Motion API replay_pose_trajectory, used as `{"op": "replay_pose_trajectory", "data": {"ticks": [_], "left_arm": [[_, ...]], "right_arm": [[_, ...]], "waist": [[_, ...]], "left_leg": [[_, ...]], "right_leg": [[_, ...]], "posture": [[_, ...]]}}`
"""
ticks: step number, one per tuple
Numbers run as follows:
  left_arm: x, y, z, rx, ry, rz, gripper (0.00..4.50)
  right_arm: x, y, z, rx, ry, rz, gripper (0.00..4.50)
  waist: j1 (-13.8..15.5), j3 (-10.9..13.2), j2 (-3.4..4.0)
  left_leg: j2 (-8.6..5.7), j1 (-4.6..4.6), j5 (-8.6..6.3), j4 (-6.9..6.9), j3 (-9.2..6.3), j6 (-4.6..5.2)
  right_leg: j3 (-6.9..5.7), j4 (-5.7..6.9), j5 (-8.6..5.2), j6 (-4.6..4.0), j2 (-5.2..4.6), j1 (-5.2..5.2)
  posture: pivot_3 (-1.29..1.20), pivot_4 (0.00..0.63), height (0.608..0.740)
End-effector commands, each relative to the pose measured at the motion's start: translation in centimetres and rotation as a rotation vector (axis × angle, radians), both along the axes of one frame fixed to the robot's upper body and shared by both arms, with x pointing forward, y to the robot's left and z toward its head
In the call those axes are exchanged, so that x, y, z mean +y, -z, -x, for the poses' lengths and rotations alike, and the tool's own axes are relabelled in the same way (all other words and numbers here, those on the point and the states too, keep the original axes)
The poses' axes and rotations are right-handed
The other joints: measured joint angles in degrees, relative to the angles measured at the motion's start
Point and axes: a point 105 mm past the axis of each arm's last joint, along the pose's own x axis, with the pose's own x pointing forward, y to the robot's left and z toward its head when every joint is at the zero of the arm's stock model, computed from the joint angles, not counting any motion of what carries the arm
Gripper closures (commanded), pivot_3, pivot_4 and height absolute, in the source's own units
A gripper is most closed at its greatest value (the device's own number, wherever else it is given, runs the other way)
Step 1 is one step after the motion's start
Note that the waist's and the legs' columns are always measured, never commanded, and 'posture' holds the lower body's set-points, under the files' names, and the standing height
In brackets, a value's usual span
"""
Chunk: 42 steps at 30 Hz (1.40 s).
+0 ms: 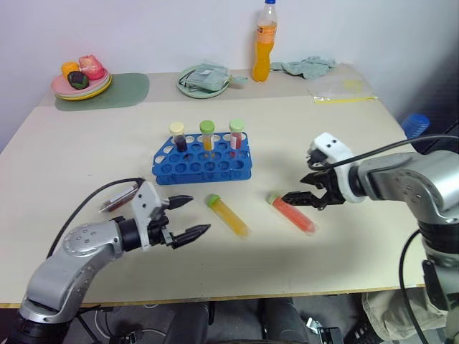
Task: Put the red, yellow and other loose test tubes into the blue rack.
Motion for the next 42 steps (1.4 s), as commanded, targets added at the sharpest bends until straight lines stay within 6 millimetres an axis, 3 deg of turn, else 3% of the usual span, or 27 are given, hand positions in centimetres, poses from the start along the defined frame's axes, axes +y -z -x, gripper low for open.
{"op": "replay_pose_trajectory", "data": {"ticks": [1, 6, 7, 10, 15, 17, 19, 25, 28, 33, 37, 42], "left_arm": [[-1.2, -0.5, 1.0, -0.045, 0.083, -0.016, 0.18], [-1.9, -0.3, 2.1, -0.042, 0.122, -0.005, 0.18], [-2.0, -0.2, 2.3, -0.041, 0.124, -0.005, 0.06], [-2.2, -0.1, 2.4, -0.042, 0.119, 0.006, 0.0], [-2.1, 0.1, 2.4, -0.044, 0.113, 0.007, 0.0], [-2.0, 0.1, 2.4, -0.044, 0.11, 0.008, 0.0], [-1.5, 0.2, 2.1, -0.049, 0.081, 0.006, 0.0], [1.4, -0.4, -0.8, -0.11, -0.165, 0.082, 0.0], [3.5, -1.1, -3.1, -0.177, -0.344, 0.129, 0.0], [6.5, -1.6, -6.2, -0.227, -0.578, 0.256, 0.0], [6.4, -0.9, -6.3, -0.26, -0.556, 0.229, 0.0], [5.8, -0.5, -5.9, -0.26, -0.516, 0.22, 0.0]], "right_arm": [[0.3, 0.0, -0.2, 0.044, -0.011, 0.015, 0.0], [0.5, 0.8, -0.6, 0.131, 0.01, 0.026, 0.0], [0.5, 1.0, -0.8, 0.142, 0.02, 0.029, 0.25], [0.4, 1.3, -1.3, 0.159, 0.051, 0.043, 1.23], [0.6, 1.1, -1.5, 0.172, 0.062, 0.034, 3.76], [0.7, 0.8, -1.5, 0.168, 0.056, 0.028, 3.79], [1.2, -1.2, -1.3, 0.069, 0.012, -0.023, 3.79], [4.4, -7.7, -1.2, -0.7, -0.208, -0.261, 3.79], [5.3, -9.0, -1.3, -0.864, -0.113, -0.504, 3.79], [8.1, -7.8, -2.9, -1.034, 0.029, -0.692, 3.79], [10.1, -5.7, -4.2, -1.079, 0.075, -0.72, 3.79], [10.6, -4.2, -5.2, -1.094, 0.112, -0.727, 3.79]], "waist": [[-0.2, 0.0, 0.01], [-0.5, 0.0, 0.02], [-0.5, 0.0, 0.02], [-0.4, 0.0, 0.03], [-0.4, 0.0, 0.03], [-0.4, 0.0, 0.03], [-0.4, 0.0, 0.06], [-0.2, 0.0, 0.02], [-0.5, 0.0, 0.0], [-0.6, 0.0, -0.02], [-0.7, 0.0, -0.01], [-0.6, 0.0, 0.0]], "left_leg": [[-0.02, -0.03, 0.0, 0.01, 0.01, 0.0], [-0.01, -0.04, 0.0, -0.03, 0.03, 0.01], [-0.01, -0.04, 0.0, -0.03, 0.03, 0.01], [-0.01, -0.06, 0.01, -0.01, 0.04, 0.01], [-0.03, -0.07, 0.01, 0.0, 0.04, 0.01], [-0.03, -0.07, 0.01, 0.01, 0.04, 0.01], [-0.03, -0.07, 0.01, 0.0, 0.03, 0.01], [-0.04, -0.23, 0.01, 0.04, 0.13, 0.02], [-0.02, -0.15, 0.01, 0.09, 0.18, 0.02], [-0.02, -0.01, 0.11, 0.08, 0.14, -0.14], [-0.03, 0.04, 0.15, 0.02, 0.11, -0.2], [-0.04, 0.04, 0.16, 0.01, 0.08, -0.23]], "right_leg": [[0.0, 0.0, 0.0, 0.0, 0.0, -0.04], [0.0, 0.05, 0.01, 0.01, 0.04, -0.14], [0.01, 0.05, 0.01, 0.01, 0.04, -0.14], [0.01, 0.05, 0.01, 0.02, 0.04, -0.14], [0.01, 0.06, 0.01, 0.03, 0.05, -0.13], [0.01, 0.06, 0.01, 0.03, 0.05, -0.13], [0.0, 0.06, 0.01, 0.03, 0.06, -0.14], [-0.1, 0.07, 0.01, 0.07, 0.09, -0.23], [-0.06, 0.21, 0.02, 0.08, 0.11, -0.21], [0.0, 0.37, 0.04, 0.06, 0.15, -0.2], [0.06, 0.37, 0.04, 0.05, 0.16, -0.24], [0.07, 0.36, 0.04, 0.04, 0.16, -0.23]], "posture": [[0.0, 0.15, 0.74], [0.0, 0.15, 0.74], [0.0, 0.15, 0.74], [0.0, 0.15, 0.74], [0.0, 0.15, 0.74], [0.0, 0.15, 0.74], [0.0, 0.15, 0.74], [0.0, 0.15, 0.74], [0.0, 0.15, 0.74], [0.0, 0.15, 0.74], [0.0, 0.15, 0.74], [0.0, 0.15, 0.74]]}}
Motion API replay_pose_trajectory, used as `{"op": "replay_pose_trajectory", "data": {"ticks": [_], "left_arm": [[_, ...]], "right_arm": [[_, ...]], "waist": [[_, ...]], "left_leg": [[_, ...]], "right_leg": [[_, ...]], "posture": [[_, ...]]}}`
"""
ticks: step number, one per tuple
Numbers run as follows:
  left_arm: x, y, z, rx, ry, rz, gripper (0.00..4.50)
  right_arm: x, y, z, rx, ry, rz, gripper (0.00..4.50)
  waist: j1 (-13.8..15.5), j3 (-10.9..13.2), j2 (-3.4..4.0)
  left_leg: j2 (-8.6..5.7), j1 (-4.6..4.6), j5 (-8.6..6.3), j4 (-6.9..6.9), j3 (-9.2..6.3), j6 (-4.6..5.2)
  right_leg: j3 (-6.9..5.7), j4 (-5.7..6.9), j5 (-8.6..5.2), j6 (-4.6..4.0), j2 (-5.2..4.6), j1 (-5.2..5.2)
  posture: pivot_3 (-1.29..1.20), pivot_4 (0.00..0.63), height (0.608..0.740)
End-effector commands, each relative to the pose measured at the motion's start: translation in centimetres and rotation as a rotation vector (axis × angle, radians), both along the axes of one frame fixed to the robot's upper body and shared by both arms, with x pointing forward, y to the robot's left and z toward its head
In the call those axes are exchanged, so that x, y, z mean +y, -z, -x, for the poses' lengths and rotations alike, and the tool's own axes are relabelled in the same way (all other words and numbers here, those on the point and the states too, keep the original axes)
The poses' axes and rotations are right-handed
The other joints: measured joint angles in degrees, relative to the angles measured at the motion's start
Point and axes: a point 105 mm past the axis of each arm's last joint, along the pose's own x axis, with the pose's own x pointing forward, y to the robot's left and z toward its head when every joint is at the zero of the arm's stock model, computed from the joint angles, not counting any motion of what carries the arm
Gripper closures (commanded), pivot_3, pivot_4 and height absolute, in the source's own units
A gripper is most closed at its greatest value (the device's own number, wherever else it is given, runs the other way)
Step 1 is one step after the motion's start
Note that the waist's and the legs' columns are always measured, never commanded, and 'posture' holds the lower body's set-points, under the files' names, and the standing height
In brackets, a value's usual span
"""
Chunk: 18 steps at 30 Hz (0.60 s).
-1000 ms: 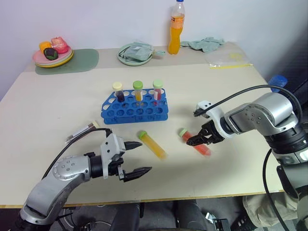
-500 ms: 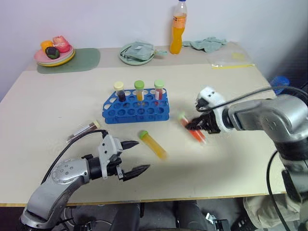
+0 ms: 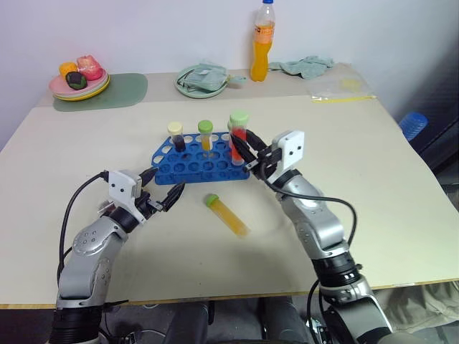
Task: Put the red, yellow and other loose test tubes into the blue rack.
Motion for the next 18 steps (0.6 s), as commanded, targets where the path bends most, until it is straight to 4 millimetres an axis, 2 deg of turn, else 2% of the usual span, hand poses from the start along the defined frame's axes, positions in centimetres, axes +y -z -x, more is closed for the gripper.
{"op": "replay_pose_trajectory", "data": {"ticks": [1, 10, 18], "left_arm": [[-0.7, -0.7, 0.4, -0.04, 0.032, -0.003, 0.0], [-2.4, -1.4, 0.9, -0.041, 0.081, 0.005, 0.0], [-2.8, -1.7, 0.9, -0.034, 0.099, 0.002, 0.0]], "right_arm": [[0.1, -0.8, 0.0, -0.078, 0.011, -0.022, 3.79], [0.6, 0.9, -1.4, -0.047, 0.047, 0.011, 3.79], [1.4, 1.5, -1.9, -0.039, 0.055, 0.014, 3.79]], "waist": [[-0.1, 0.0, 0.0], [-0.2, 0.0, 0.01], [-0.2, 0.0, 0.02]], "left_leg": [[0.0, 0.0, 0.0, 0.0, -0.04, 0.0], [0.01, 0.07, 0.0, -0.05, -0.09, 0.0], [0.0, 0.09, 0.0, -0.05, -0.08, -0.01]], "right_leg": [[0.0, 0.0, 0.0, 0.0, 0.0, 0.0], [0.03, 0.04, 0.0, -0.01, 0.02, 0.0], [0.05, 0.05, 0.0, -0.01, 0.03, 0.01]], "posture": [[0.0, 0.15, 0.74], [0.0, 0.15, 0.74], [0.0, 0.15, 0.74]]}}
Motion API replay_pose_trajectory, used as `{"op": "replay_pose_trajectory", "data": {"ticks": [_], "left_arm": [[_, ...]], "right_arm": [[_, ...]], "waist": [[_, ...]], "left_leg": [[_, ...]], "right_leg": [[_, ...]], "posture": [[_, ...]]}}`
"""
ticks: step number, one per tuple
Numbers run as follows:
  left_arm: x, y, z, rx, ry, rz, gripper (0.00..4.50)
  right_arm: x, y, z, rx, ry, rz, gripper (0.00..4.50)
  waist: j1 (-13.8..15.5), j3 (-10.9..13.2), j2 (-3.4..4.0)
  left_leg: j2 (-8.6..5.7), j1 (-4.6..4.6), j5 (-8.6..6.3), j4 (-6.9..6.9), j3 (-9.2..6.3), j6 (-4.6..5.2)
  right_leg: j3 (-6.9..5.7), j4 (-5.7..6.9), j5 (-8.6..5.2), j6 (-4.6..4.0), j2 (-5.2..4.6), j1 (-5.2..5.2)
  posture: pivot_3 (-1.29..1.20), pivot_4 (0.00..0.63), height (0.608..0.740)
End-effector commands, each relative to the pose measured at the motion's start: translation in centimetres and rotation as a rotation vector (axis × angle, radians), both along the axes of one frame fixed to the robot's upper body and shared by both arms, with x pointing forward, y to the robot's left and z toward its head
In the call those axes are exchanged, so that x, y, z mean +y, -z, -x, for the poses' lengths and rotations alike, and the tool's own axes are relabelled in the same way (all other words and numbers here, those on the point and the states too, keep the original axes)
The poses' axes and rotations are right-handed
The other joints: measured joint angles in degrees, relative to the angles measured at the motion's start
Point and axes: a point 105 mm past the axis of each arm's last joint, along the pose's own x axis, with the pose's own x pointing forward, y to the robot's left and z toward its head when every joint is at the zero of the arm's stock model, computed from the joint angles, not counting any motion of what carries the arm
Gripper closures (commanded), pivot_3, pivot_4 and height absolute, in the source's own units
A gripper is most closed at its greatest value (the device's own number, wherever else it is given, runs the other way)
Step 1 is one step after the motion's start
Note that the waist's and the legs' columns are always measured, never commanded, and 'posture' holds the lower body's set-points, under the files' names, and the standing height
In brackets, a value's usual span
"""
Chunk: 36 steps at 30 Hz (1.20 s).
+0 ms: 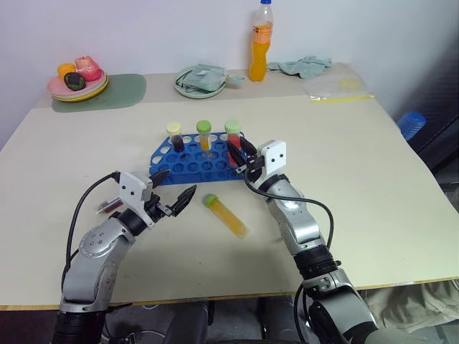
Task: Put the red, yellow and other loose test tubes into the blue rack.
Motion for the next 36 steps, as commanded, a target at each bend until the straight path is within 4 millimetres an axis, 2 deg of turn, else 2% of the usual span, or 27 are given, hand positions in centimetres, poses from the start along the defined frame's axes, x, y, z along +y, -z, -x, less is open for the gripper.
{"op": "replay_pose_trajectory", "data": {"ticks": [1, 6, 7, 8, 12, 15, 18, 22, 24, 26, 29, 33, 36], "left_arm": [[-0.6, -1.3, 0.2, -0.045, 0.029, -0.004, 0.0], [-0.6, -1.2, 0.4, -0.039, 0.032, -0.005, 0.0], [-0.7, -1.1, 0.4, -0.038, 0.033, -0.005, 0.0], [-0.7, -1.1, 0.4, -0.037, 0.034, -0.004, 0.0], [-0.6, -1.2, 0.6, -0.037, 0.032, -0.002, 0.0], [-0.2, -1.4, 0.7, -0.042, 0.021, -0.004, 0.0], [0.8, -1.7, 0.8, -0.046, 0.003, -0.022, 0.0], [2.6, -1.7, 0.8, -0.041, -0.024, -0.061, 0.0], [3.3, -1.6, 0.9, -0.031, -0.025, -0.085, 0.0], [3.9, -1.1, 1.0, -0.007, -0.002, -0.117, 0.0], [4.2, -0.4, 1.4, 0.026, 0.05, -0.163, 0.0], [4.3, 0.6, 2.1, 0.078, 0.129, -0.208, 0.0], [3.6, 1.0, 3.3, 0.123, 0.22, -0.213, 0.0]], "right_arm": [[0.5, -1.5, 0.1, -0.061, -0.007, -0.022, 3.79], [0.7, -1.2, 0.3, -0.038, -0.038, -0.049, 3.79], [0.6, -1.2, 0.4, -0.035, -0.042, -0.057, 2.78], [0.6, -1.5, 0.4, -0.045, -0.044, -0.056, 2.52], [0.1, -3.2, 1.1, -0.105, -0.042, -0.012, 0.44], [-1.0, -4.4, 2.4, -0.097, -0.085, 0.016, 0.44], [-2.9, -4.6, 4.1, 0.011, -0.127, 0.065, 0.44], [-5.3, -3.2, 6.2, 0.28, -0.17, 0.156, 0.44], [-5.8, -2.3, 7.3, 0.425, -0.207, 0.216, 0.44], [-5.3, -1.9, 8.5, 0.556, -0.273, 0.321, 0.44], [-3.9, -3.0, 9.3, 0.622, -0.347, 0.417, 0.44], [-1.7, -2.9, 8.5, 0.756, -0.419, 0.426, 0.44], [-0.3, -1.7, 8.5, 0.878, -0.476, 0.509, 0.44]], "waist": [[0.0, 0.0, 0.0], [-0.1, 0.0, 0.0], [-0.1, 0.0, 0.0], [0.0, 0.0, 0.0], [0.0, 0.0, 0.02], [0.1, 0.0, 0.02], [0.4, 0.0, 0.01], [0.4, 0.0, 0.02], [0.2, 0.0, 0.04], [0.1, 0.0, 0.07], [-0.2, 0.1, 0.19], [0.2, 0.1, 0.13], [0.3, 0.1, 0.12]], "left_leg": [[0.0, 0.0, 0.0, 0.0, 0.0, 0.0], [0.0, 0.0, 0.0, -0.01, 0.0, 0.0], [0.0, 0.01, 0.0, 0.0, 0.0, 0.0], [0.0, 0.0, 0.0, -0.01, 0.0, 0.0], [0.0, 0.0, 0.0, -0.01, 0.0, 0.0], [0.0, 0.0, 0.0, 0.0, -0.01, 0.0], [0.0, -0.01, -0.01, 0.02, -0.04, 0.0], [0.01, 0.0, -0.01, -0.01, -0.08, 0.02], [0.02, -0.01, -0.02, -0.03, -0.07, 0.03], [0.03, 0.0, -0.03, -0.05, -0.06, 0.04], [0.05, -0.01, -0.03, -0.05, -0.01, 0.05], [0.05, -0.02, -0.05, -0.08, -0.05, 0.08], [0.03, -0.06, -0.05, -0.04, -0.06, 0.09]], "right_leg": [[0.0, 0.0, 0.0, 0.0, 0.0, 0.0], [0.01, 0.02, 0.0, 0.0, 0.0, -0.01], [0.01, 0.02, 0.0, 0.0, 0.0, -0.01], [0.0, 0.02, 0.0, 0.0, 0.0, -0.01], [0.01, 0.02, 0.0, 0.0, 0.0, -0.01], [0.01, 0.02, 0.0, 0.0, 0.0, -0.02], [0.01, -0.01, 0.0, 0.0, -0.02, 0.01], [0.0, -0.04, -0.01, -0.02, -0.02, 0.05], [0.0, -0.06, -0.02, -0.03, -0.02, 0.04], [-0.01, -0.05, -0.03, -0.04, -0.01, 0.04], [0.0, -0.03, -0.02, -0.05, -0.01, -0.02], [-0.05, -0.07, -0.04, -0.08, -0.03, 0.01], [-0.07, -0.15, -0.03, -0.07, -0.13, 0.05]], "posture": [[0.0, 0.15, 0.74], [0.0, 0.15, 0.74], [0.0, 0.15, 0.74], [0.0, 0.15, 0.74], [0.0, 0.15, 0.74], [0.0, 0.15, 0.74], [0.0, 0.15, 0.74], [0.0, 0.15, 0.74], [0.0, 0.15, 0.74], [0.0, 0.15, 0.74], [0.0, 0.15, 0.74], [0.0, 0.15, 0.74], [0.0, 0.15, 0.74]]}}
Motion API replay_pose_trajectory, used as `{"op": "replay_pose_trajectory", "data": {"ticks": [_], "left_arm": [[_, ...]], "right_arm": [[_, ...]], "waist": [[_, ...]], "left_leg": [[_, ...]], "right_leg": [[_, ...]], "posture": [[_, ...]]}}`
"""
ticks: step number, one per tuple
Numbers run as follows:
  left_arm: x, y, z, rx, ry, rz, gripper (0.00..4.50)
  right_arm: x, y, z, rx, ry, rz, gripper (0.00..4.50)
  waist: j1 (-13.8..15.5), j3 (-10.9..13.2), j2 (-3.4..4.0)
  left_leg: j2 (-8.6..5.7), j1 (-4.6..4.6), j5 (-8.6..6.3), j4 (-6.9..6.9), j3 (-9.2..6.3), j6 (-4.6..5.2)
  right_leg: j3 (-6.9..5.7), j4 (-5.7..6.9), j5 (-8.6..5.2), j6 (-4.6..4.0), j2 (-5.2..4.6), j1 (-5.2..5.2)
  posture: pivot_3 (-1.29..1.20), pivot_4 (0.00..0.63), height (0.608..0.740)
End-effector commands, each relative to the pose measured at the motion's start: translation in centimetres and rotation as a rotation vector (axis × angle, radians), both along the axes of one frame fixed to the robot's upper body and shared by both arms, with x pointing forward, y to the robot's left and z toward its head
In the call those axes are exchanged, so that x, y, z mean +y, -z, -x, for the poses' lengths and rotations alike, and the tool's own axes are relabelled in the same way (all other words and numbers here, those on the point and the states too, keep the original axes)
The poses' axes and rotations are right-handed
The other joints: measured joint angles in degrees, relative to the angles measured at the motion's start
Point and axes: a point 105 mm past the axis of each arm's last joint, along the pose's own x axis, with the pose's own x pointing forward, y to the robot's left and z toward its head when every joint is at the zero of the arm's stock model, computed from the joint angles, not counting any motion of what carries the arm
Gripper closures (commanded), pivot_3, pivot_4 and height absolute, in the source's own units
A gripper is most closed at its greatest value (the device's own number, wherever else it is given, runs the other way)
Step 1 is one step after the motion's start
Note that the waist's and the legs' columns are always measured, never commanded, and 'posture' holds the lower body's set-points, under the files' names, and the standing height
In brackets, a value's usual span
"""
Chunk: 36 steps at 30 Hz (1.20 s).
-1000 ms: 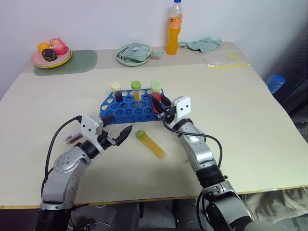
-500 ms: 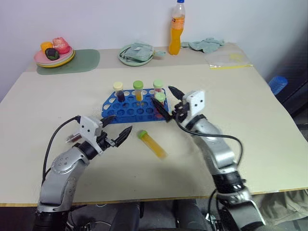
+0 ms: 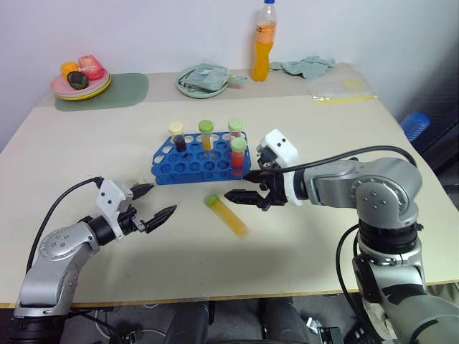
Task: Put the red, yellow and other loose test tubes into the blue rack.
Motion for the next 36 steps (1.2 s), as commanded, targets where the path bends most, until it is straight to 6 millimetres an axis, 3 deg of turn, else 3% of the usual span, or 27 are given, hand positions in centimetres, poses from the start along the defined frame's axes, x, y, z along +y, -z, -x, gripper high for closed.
{"op": "replay_pose_trajectory", "data": {"ticks": [1, 6, 18, 21, 26, 32, 36], "left_arm": [[-1.2, -0.3, 1.7, 0.027, 0.121, 0.0, 0.0], [-1.5, 0.3, 2.8, 0.053, 0.131, 0.004, 0.0], [-1.6, 1.1, 4.1, 0.076, 0.123, 0.023, 0.0], [-1.5, 1.2, 4.1, 0.076, 0.129, 0.022, 0.0], [-1.8, 1.1, 4.3, 0.071, 0.138, 0.022, 0.0], [-1.8, 1.0, 4.5, 0.07, 0.122, 0.018, 0.0], [-1.5, 0.1, 3.7, 0.034, 0.051, 0.068, 0.0]], "right_arm": [[1.5, 1.1, 0.2, 0.119, -0.058, 0.079, 0.44], [2.2, 2.1, -1.3, 0.214, 0.019, 0.165, 0.44], [4.2, 3.3, -1.2, 0.356, 0.06, 0.221, 0.44], [4.3, 3.8, -1.4, 0.364, 0.089, 0.238, 1.26], [4.3, 3.5, -1.6, 0.361, 0.107, 0.224, 3.66], [4.5, -0.2, -0.7, 0.213, 0.022, 0.053, 3.78], [4.8, -4.8, -0.4, -0.263, -0.01, -0.219, 3.78]], "waist": [[-0.3, 0.0, 0.01], [-0.5, 0.0, 0.03], [-0.5, 0.0, 0.05], [-0.6, 0.0, 0.05], [-0.7, 0.0, 0.05], [-1.0, 0.1, 0.1], [-1.0, 0.0, 0.07]], "left_leg": [[0.0, -0.02, 0.0, 0.0, 0.02, 0.0], [0.03, -0.05, 0.0, -0.07, -0.01, -0.01], [0.01, -0.09, 0.0, -0.05, 0.01, 0.0], [0.01, -0.09, 0.0, -0.05, 0.02, 0.0], [0.0, -0.09, 0.01, -0.05, 0.02, 0.01], [0.01, -0.15, 0.0, -0.05, 0.0, 0.02], [0.0, -0.19, -0.03, -0.01, 0.0, 0.08]], "right_leg": [[0.02, 0.0, 0.0, 0.0, -0.01, -0.02], [0.03, 0.03, 0.0, -0.01, 0.03, -0.11], [0.02, 0.04, 0.0, -0.01, 0.06, -0.13], [0.02, 0.04, 0.0, -0.01, 0.07, -0.14], [0.02, 0.04, 0.0, 0.0, 0.08, -0.14], [-0.01, 0.04, 0.0, 0.0, 0.09, -0.17], [-0.06, 0.02, -0.01, 0.03, 0.1, -0.16]], "posture": [[0.0, 0.15, 0.74], [0.0, 0.15, 0.74], [0.0, 0.15, 0.74], [0.0, 0.15, 0.74], [0.0, 0.15, 0.74], [0.0, 0.15, 0.74], [0.0, 0.15, 0.74]]}}
